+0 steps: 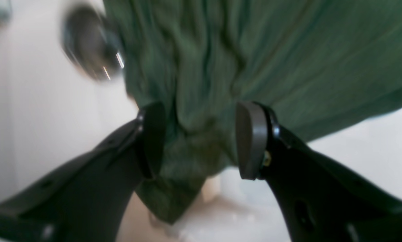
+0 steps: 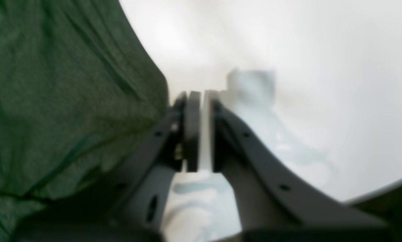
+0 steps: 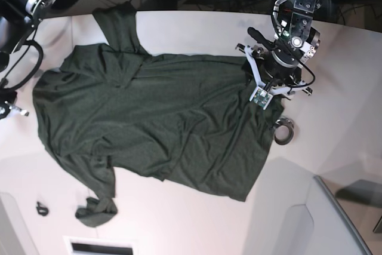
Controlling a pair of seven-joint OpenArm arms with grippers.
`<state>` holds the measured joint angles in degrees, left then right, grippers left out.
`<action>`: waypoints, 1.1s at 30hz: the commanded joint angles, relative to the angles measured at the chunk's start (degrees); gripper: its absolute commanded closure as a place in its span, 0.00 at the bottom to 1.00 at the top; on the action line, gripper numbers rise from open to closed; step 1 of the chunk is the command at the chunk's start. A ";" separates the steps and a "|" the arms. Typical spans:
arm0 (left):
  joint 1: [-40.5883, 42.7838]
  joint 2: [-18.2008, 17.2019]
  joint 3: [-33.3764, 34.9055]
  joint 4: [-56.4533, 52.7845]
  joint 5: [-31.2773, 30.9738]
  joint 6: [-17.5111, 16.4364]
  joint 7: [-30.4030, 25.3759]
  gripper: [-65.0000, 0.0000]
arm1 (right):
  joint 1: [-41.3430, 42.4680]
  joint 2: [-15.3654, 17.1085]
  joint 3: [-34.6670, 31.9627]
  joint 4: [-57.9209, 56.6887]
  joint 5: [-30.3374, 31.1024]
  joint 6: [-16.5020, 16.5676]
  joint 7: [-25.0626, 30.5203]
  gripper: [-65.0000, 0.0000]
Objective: Layout the t-shirt on the table in an organized manner, then fold the t-shirt properly
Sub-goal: 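Pull the shirt edge with the right gripper to spread it flat, then release the shirt with the left gripper and lift it away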
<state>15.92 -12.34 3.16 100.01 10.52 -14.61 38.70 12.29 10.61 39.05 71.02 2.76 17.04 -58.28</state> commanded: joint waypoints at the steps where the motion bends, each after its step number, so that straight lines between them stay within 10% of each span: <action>1: 0.03 0.07 -0.21 2.10 0.42 0.41 -0.41 0.51 | 0.76 -0.55 -1.03 3.22 0.80 1.47 -0.22 0.82; 6: -5.42 2.54 0.31 -1.33 0.51 0.41 -0.41 0.51 | -2.14 -3.10 -12.72 11.39 0.80 14.39 -1.02 0.76; 17: -23.97 9.39 0.67 -30.51 0.95 0.59 -0.50 0.51 | 10.25 -0.55 -21.07 -24.83 0.53 14.48 10.15 0.76; 25: -31.88 9.92 0.67 -47.22 0.86 3.67 -7.09 0.51 | 12.89 6.66 -21.42 -37.40 0.53 0.85 23.86 0.76; 33: -45.94 11.85 -0.04 -72.36 0.42 7.53 -21.86 0.51 | 21.68 12.20 -21.60 -49.62 0.53 0.06 36.79 0.75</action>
<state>-29.80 -0.05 3.18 27.57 9.10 -8.19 13.08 32.23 21.41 17.43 20.51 2.94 16.91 -22.61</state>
